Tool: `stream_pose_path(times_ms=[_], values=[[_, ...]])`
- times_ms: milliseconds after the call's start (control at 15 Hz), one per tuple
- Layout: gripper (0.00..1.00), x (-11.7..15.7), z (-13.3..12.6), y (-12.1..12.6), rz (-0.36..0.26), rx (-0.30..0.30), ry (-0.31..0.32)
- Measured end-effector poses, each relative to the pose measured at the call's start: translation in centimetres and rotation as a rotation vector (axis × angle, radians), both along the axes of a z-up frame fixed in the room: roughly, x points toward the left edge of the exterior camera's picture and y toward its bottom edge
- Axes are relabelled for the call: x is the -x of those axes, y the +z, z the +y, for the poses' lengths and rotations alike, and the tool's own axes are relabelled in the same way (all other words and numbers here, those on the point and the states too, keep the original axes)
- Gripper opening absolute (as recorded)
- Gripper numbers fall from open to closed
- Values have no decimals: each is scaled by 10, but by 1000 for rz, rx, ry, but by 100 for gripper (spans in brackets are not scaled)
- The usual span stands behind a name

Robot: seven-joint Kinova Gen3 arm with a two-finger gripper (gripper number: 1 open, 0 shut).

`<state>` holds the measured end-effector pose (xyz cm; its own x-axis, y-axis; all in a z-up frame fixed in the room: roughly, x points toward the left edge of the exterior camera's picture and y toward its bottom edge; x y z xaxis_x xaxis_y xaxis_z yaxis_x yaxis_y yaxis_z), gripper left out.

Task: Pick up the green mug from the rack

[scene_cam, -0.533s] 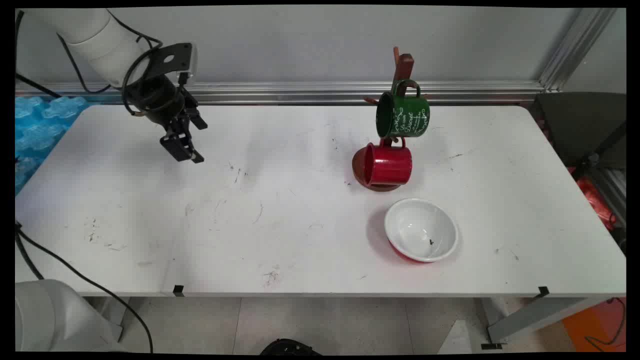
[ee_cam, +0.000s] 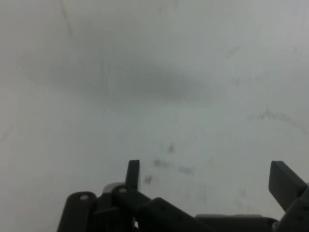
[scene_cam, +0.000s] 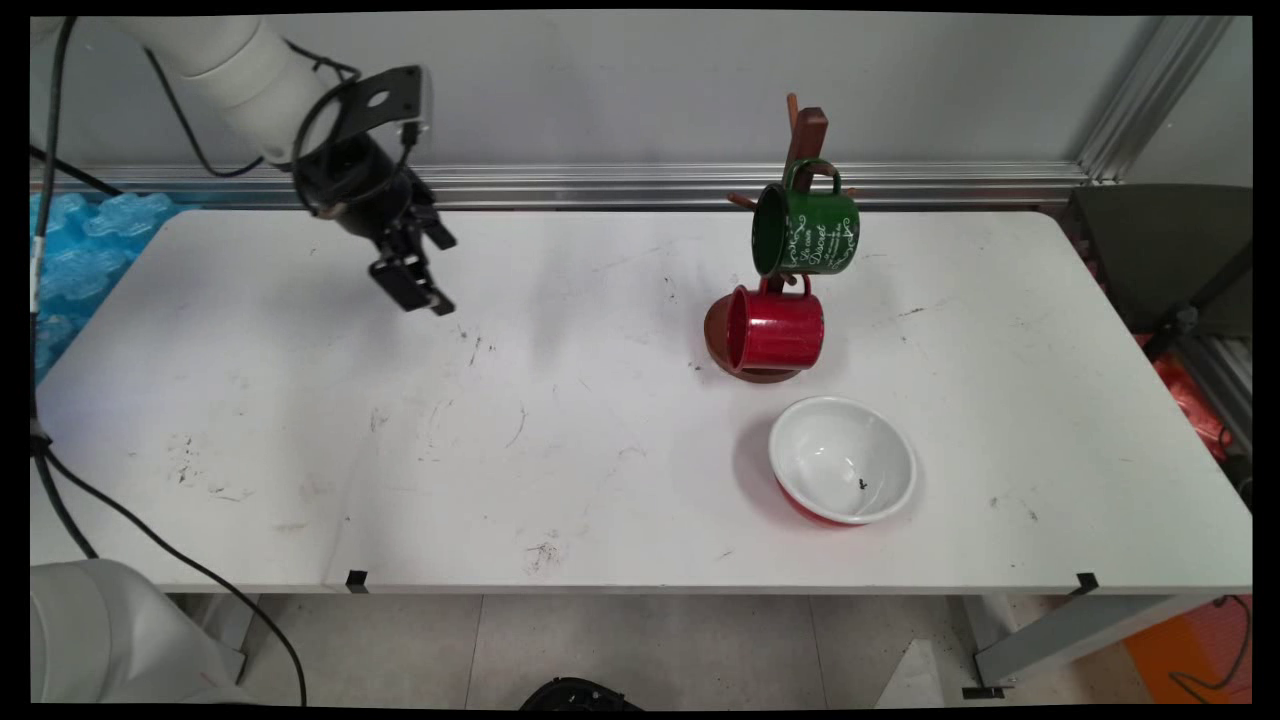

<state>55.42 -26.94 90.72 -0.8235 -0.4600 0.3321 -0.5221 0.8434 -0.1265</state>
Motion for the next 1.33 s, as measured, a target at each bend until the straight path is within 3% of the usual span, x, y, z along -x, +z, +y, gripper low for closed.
stream_pose_path(times_ms=[800, 1333], values=[[100, 93, -34, 17, 276, 42, 33], [100, 134, -46, 12, 403, 72, 14]])
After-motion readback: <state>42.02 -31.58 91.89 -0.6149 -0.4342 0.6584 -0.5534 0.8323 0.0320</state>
